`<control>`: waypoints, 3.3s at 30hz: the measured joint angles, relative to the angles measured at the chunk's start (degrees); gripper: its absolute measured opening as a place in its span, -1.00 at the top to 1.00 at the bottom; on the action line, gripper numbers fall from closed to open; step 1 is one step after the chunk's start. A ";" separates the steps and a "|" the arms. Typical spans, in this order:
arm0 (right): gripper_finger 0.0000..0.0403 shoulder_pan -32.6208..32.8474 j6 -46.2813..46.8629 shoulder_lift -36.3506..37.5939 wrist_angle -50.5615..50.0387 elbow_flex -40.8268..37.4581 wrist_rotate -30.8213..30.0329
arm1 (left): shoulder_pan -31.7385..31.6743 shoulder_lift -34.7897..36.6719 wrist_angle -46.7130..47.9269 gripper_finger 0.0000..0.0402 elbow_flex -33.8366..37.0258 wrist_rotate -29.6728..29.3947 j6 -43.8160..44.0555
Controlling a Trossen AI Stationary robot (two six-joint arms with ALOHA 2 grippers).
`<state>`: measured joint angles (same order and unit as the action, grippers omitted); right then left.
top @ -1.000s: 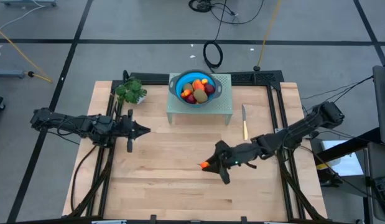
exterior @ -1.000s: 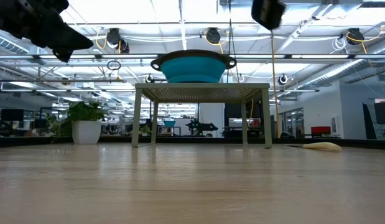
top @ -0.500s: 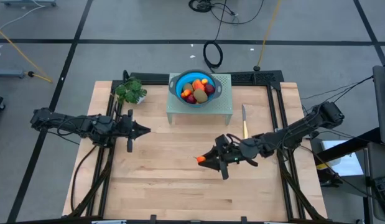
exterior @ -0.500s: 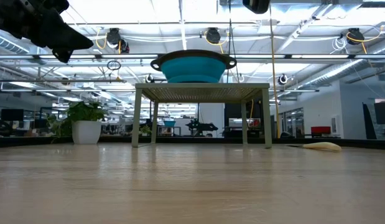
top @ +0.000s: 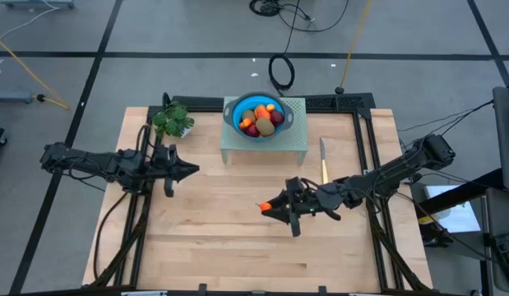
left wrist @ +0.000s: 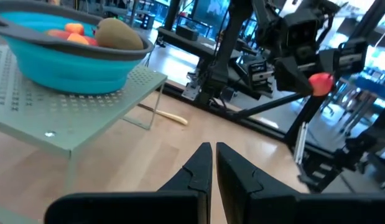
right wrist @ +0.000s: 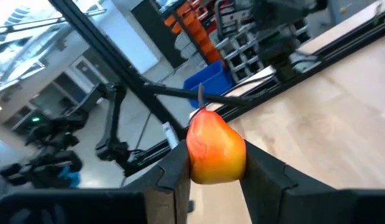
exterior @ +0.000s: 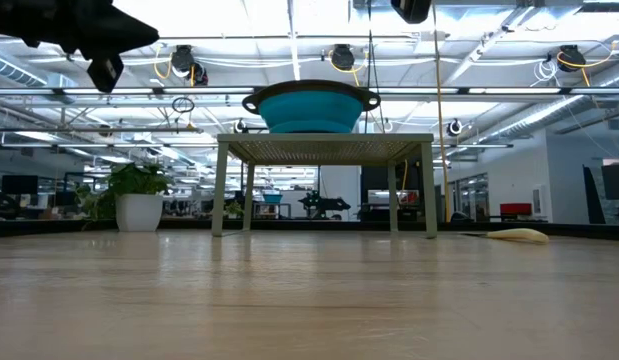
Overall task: Pick & Place Fruit
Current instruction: Put the peach into the colander on the shelf
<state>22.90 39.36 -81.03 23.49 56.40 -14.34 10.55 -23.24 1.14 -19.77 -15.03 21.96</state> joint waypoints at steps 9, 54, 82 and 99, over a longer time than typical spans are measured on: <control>0.48 -0.01 -8.66 0.00 -0.12 0.00 -5.56 | -0.01 -0.01 -1.02 0.89 0.00 0.05 6.21; 0.48 -9.03 -37.74 0.00 -0.20 0.00 -5.08 | 1.62 -49.07 -52.11 -0.27 -11.12 -1.57 19.82; 0.46 -9.75 -38.54 0.04 -3.97 0.07 -5.08 | 1.66 -61.66 -32.40 -0.27 -31.26 -4.36 16.83; 0.47 -9.75 -38.75 0.02 -4.07 0.04 -5.16 | 0.66 -61.66 -27.83 -0.26 -33.05 -4.55 17.15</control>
<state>13.15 0.61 -81.01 19.42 56.45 -19.51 11.20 -84.90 -26.69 -52.82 -19.58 39.12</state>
